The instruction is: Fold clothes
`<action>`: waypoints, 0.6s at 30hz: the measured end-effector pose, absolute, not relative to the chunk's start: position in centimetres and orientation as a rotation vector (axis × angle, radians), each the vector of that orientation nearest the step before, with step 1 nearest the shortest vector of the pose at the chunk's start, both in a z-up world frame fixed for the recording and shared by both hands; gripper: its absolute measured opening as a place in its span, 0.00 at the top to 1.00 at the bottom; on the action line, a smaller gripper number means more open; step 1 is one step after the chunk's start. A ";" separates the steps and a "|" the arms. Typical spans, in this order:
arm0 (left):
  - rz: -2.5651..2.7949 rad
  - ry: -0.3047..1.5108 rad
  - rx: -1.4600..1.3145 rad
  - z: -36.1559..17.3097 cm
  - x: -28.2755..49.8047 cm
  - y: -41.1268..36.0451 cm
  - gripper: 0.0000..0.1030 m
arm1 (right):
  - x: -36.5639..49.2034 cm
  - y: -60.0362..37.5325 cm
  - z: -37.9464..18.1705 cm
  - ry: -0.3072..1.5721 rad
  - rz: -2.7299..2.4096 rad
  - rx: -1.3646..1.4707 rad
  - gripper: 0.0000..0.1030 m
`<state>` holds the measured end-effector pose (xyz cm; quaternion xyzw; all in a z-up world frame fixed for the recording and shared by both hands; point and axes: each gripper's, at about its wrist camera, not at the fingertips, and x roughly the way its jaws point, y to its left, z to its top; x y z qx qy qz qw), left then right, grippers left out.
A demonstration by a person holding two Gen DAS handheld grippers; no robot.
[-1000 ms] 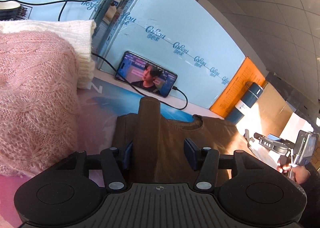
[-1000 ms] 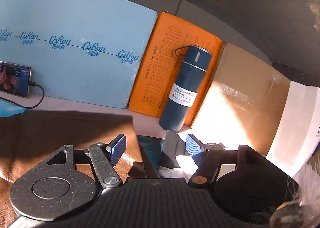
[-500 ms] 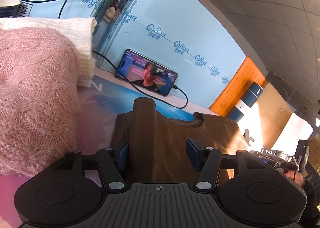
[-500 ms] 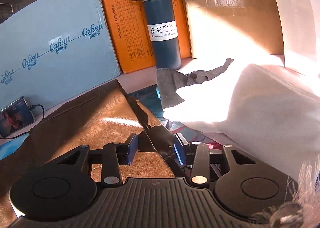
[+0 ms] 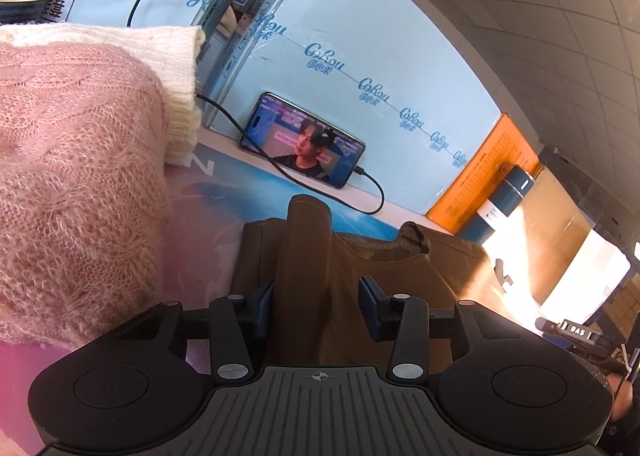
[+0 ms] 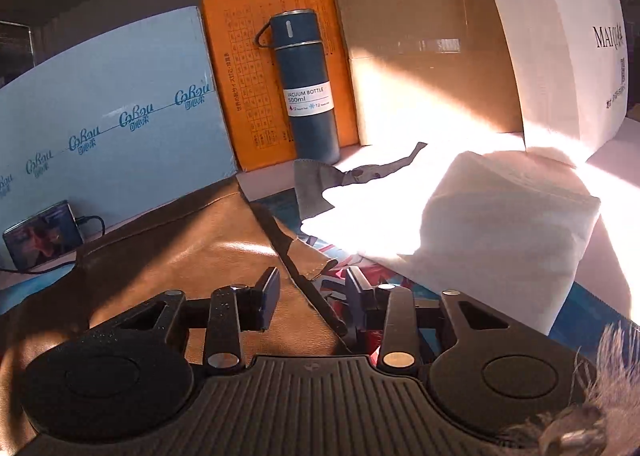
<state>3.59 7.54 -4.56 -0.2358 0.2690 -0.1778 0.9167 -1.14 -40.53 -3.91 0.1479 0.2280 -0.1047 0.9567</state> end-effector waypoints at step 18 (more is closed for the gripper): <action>-0.202 0.400 -0.255 0.2 -4.7 4.8 0.05 | -4.8 -39.4 -5.2 0.301 -0.080 0.519 0.19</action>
